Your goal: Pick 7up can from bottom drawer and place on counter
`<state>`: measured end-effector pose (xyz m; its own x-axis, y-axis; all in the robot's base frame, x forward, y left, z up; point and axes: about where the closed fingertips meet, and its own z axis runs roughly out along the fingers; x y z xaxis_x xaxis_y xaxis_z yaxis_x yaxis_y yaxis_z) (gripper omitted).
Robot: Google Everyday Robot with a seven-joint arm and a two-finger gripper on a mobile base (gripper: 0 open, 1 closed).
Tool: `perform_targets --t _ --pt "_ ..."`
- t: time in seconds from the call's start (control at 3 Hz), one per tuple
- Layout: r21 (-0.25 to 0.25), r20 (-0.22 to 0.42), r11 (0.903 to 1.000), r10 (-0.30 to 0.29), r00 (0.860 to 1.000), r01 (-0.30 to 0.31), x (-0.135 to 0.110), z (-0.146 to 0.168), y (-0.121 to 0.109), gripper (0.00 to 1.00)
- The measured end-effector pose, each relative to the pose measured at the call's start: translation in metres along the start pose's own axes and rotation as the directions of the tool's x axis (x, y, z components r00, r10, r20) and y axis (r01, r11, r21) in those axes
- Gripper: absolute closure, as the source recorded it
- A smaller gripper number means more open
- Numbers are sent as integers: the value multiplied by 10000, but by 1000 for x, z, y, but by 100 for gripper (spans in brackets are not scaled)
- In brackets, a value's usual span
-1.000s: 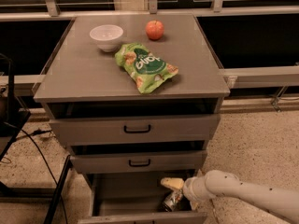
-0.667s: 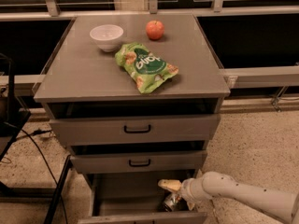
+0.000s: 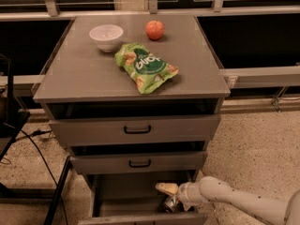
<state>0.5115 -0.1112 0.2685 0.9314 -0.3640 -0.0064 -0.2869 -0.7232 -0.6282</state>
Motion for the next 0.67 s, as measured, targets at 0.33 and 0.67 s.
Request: perform_targets --t 0.33,0.67 --pt "221 -72 9997 -108 9999 110 4 15 2 0" --pt "256 -192 9996 -143 9997 148 10 27 5 0"
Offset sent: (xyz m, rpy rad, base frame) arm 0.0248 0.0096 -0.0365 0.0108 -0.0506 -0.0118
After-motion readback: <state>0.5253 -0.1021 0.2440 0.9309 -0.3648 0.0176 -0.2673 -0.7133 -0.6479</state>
